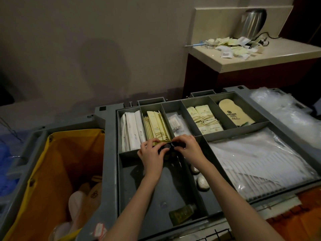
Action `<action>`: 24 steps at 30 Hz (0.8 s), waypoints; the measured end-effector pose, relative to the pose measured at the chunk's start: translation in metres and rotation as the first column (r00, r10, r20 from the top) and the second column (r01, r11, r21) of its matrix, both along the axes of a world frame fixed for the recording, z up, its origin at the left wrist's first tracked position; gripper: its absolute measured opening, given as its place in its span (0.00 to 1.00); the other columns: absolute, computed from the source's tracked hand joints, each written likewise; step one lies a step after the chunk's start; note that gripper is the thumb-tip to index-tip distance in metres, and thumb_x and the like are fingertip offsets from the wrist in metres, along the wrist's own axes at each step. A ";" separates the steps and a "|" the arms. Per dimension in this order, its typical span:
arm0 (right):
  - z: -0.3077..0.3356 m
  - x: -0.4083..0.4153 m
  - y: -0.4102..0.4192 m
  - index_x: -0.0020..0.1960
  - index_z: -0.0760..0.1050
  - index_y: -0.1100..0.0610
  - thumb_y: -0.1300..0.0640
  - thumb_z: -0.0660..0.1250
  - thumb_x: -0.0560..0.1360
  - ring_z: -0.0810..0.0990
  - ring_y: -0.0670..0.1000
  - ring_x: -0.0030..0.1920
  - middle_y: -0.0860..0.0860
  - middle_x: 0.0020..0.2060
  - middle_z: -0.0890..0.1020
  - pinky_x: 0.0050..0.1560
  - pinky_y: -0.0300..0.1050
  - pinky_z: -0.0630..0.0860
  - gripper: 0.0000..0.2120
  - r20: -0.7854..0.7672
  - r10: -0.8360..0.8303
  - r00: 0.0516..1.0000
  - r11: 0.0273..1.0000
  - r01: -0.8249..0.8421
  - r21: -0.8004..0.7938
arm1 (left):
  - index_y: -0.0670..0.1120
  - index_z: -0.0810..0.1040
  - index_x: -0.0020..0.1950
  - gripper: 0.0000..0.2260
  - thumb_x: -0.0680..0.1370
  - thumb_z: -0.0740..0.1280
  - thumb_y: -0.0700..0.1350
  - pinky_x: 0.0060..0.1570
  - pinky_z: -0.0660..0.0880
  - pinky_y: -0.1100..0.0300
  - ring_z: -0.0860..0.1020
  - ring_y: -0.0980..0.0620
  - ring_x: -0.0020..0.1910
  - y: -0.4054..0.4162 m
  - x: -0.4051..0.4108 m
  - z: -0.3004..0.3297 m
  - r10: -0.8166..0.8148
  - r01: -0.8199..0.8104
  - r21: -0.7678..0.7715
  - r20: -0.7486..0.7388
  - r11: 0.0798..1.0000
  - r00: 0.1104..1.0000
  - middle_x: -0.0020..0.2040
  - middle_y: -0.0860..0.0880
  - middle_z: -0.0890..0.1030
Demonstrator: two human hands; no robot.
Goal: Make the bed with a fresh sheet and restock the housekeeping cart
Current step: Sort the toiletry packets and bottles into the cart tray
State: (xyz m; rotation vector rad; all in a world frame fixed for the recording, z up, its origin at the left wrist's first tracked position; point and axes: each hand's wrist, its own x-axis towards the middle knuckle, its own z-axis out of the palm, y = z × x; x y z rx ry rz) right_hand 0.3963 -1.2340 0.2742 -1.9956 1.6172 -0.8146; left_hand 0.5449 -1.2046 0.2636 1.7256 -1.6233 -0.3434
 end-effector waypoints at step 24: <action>0.088 -0.474 0.241 0.76 0.56 0.49 0.41 0.55 0.79 0.51 0.46 0.76 0.45 0.76 0.57 0.74 0.51 0.47 0.28 -0.439 -0.492 0.751 0.859 0.500 -0.109 | 0.52 0.64 0.74 0.21 0.81 0.60 0.50 0.72 0.49 0.54 0.55 0.52 0.75 0.123 -0.455 0.067 -0.539 0.539 -0.050 0.023 0.841 0.842 0.75 0.52 0.63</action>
